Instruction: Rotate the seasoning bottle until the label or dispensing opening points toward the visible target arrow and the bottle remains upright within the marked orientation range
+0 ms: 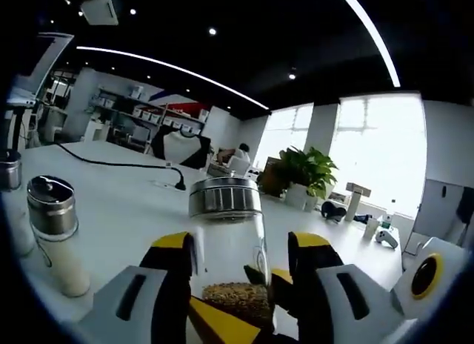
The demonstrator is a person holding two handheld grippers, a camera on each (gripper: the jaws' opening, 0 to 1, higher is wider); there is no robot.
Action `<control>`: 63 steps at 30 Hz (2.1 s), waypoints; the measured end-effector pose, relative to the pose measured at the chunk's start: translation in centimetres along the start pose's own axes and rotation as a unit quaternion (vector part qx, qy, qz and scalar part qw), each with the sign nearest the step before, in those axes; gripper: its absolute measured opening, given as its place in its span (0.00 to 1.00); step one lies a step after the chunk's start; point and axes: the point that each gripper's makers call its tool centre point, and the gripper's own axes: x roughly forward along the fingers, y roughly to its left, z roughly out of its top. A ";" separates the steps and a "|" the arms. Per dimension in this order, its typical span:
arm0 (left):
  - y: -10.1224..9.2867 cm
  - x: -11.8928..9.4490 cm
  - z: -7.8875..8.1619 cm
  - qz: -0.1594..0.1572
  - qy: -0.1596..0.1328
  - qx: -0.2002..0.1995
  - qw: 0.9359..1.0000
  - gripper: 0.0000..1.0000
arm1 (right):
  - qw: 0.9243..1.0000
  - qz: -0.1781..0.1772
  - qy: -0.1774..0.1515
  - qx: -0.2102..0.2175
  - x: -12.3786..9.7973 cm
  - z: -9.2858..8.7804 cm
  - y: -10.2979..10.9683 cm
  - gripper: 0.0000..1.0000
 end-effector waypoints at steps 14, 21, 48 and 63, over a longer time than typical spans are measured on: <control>0.2 -0.4 0.1 0.002 -0.001 0.001 1.000 0.49 | 1.000 0.002 -0.003 0.004 -0.2 0.1 0.0 0.38; 0.1 -0.6 0.0 -0.001 0.004 0.007 1.000 0.49 | 1.000 0.004 -0.004 0.001 -0.2 0.2 0.2 0.38; -0.2 -1.2 1.3 -0.011 0.003 0.041 0.999 0.43 | 1.000 0.016 -0.004 -0.011 -0.7 1.1 0.6 0.38; -1.3 -1.8 1.8 -0.031 0.005 0.082 0.996 0.43 | 0.999 0.024 0.005 -0.028 -1.0 1.5 0.8 0.37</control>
